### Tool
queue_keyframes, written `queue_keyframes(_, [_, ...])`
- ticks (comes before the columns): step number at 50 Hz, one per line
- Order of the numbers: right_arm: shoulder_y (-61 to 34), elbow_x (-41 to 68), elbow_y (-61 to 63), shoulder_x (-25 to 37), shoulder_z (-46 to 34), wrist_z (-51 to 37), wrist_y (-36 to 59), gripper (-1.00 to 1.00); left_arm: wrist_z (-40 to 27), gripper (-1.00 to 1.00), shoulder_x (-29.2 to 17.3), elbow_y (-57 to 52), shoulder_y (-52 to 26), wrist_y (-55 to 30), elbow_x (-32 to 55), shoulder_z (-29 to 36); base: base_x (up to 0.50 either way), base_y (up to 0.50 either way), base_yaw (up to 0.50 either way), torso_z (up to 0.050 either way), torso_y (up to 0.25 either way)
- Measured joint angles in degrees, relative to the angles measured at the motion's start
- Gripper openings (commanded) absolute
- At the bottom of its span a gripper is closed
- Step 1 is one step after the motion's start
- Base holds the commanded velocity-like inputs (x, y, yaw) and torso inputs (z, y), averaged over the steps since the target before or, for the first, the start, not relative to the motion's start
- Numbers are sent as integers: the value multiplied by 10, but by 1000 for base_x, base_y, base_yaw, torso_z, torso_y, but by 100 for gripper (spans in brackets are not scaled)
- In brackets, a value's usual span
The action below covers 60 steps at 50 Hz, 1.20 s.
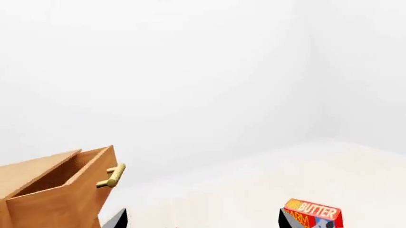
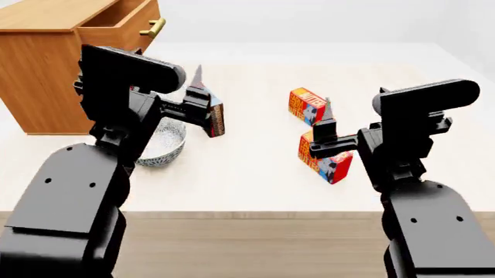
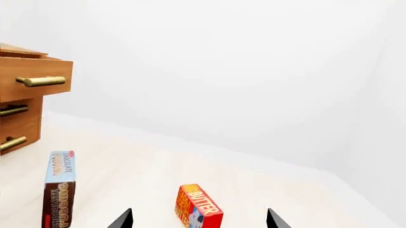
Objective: Put the butter at the front in the top drawer of the cabinet and close it.
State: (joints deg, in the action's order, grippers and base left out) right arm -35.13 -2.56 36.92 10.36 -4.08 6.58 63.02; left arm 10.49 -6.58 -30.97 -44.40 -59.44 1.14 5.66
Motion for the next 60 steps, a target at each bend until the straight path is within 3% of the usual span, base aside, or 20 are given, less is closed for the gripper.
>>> queue_keyframes(10, [-262,-14,-95,17,-22,60,170,100,40,100,-23,155,-281,-89,7,23,0,0,0,0,0])
queue_keyframes(20, [-416,-74,-171,12,-29,140,230,100,56,100,-36,278,-426,-85,6,38,326,0,0,0,0])
queue_keyframes(34, [-482,-114,-185,-1,-23,200,256,100,59,100,-40,330,-481,-74,10,40,500,0,0,0,0])
queue_keyframes(60, [-484,-196,-181,-21,-18,279,266,100,61,100,-43,331,-484,-71,22,43,500,0,0,0,1])
